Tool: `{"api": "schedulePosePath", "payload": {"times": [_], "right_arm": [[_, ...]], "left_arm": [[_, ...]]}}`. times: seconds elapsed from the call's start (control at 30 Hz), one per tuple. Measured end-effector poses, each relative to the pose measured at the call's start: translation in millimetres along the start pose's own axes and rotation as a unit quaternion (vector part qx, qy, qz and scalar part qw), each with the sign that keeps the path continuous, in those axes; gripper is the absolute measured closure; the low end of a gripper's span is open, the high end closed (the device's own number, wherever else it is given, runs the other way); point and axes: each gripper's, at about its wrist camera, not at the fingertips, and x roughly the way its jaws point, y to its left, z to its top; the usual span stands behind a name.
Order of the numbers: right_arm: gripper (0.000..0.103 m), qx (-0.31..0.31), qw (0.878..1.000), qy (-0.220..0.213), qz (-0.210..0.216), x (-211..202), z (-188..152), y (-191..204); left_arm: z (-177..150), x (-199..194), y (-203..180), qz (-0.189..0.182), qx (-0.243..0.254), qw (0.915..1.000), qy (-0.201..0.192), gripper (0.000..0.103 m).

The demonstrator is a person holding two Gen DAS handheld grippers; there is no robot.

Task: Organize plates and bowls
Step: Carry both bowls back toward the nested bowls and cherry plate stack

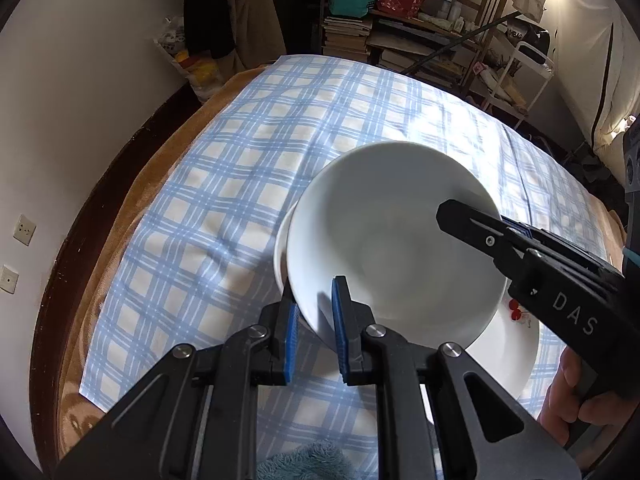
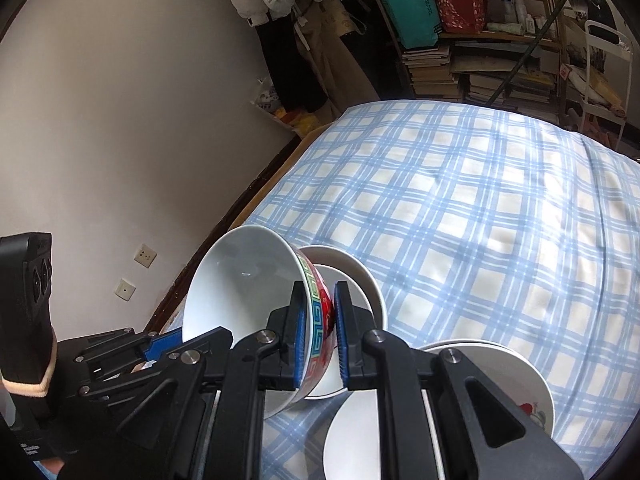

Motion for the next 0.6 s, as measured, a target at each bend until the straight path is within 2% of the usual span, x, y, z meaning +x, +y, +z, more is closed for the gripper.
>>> {"api": "schedulePosePath", "payload": {"times": [0.23,0.6], "right_arm": [[0.088,-0.001,1.000,0.024,0.003,26.5,-5.1,-4.3],[0.088,0.004,0.999,0.037,-0.011,41.9,-12.2,-17.8]], "left_arm": [[4.1,18.0,12.4,0.000,-0.021,0.9996,0.020,0.088],[5.6,43.7,6.3,-0.003,-0.012,0.9987,0.049,0.088]]}}
